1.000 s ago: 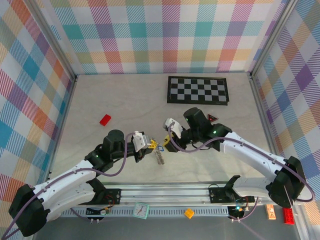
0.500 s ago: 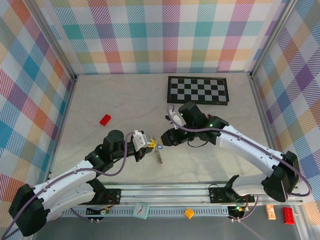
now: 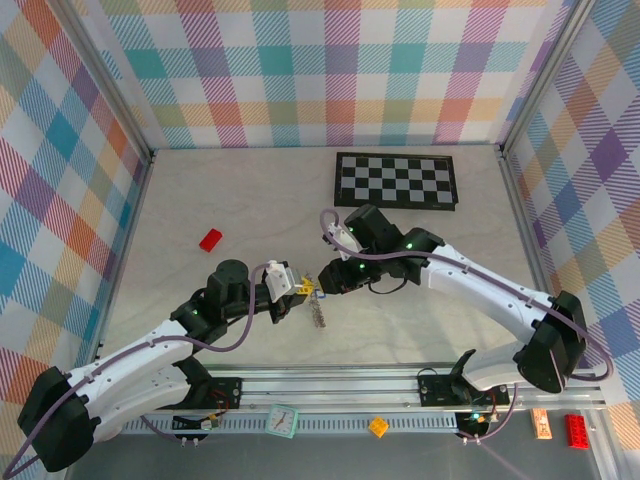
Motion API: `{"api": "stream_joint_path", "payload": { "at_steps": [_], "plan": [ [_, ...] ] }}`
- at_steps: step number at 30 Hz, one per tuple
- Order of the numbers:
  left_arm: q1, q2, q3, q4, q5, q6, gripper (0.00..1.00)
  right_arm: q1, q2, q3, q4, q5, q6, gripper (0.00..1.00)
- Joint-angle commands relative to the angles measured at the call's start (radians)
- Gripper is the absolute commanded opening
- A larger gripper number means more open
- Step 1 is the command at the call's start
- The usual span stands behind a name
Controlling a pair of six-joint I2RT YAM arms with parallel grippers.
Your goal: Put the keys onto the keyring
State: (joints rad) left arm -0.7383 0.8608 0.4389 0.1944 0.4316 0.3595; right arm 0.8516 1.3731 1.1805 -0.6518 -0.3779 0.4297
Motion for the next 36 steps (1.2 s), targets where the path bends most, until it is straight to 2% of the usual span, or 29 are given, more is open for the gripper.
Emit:
{"api": "stream_joint_path", "payload": {
  "at_steps": [1, 9, 13, 26, 30, 33, 36],
  "plan": [
    [-0.012, -0.003, 0.003, 0.069, 0.002, -0.003, 0.00, 0.007, 0.009, 0.039, -0.028, 0.001, -0.015, 0.17],
    [-0.012, -0.017, -0.012, 0.090, -0.002, -0.006, 0.00, 0.006, -0.002, 0.035, -0.035, 0.015, -0.020, 0.01],
    [-0.012, -0.033, -0.048, 0.159, 0.001, -0.014, 0.00, -0.003, 0.009, 0.017, -0.031, 0.017, -0.025, 0.00],
    [-0.013, -0.028, -0.077, 0.228, 0.010, -0.031, 0.00, -0.047, 0.065, -0.059, 0.078, -0.127, -0.001, 0.00],
    [-0.013, -0.032, -0.082, 0.233, 0.009, -0.036, 0.00, -0.068, 0.013, -0.086, 0.108, -0.112, -0.001, 0.18],
    [-0.013, -0.031, -0.088, 0.243, 0.013, -0.044, 0.00, -0.082, -0.039, -0.111, 0.136, -0.100, -0.063, 0.24],
    [-0.013, -0.028, -0.103, 0.287, 0.015, -0.069, 0.00, -0.083, -0.098, -0.155, 0.194, -0.092, -0.215, 0.27]
  ]
}}
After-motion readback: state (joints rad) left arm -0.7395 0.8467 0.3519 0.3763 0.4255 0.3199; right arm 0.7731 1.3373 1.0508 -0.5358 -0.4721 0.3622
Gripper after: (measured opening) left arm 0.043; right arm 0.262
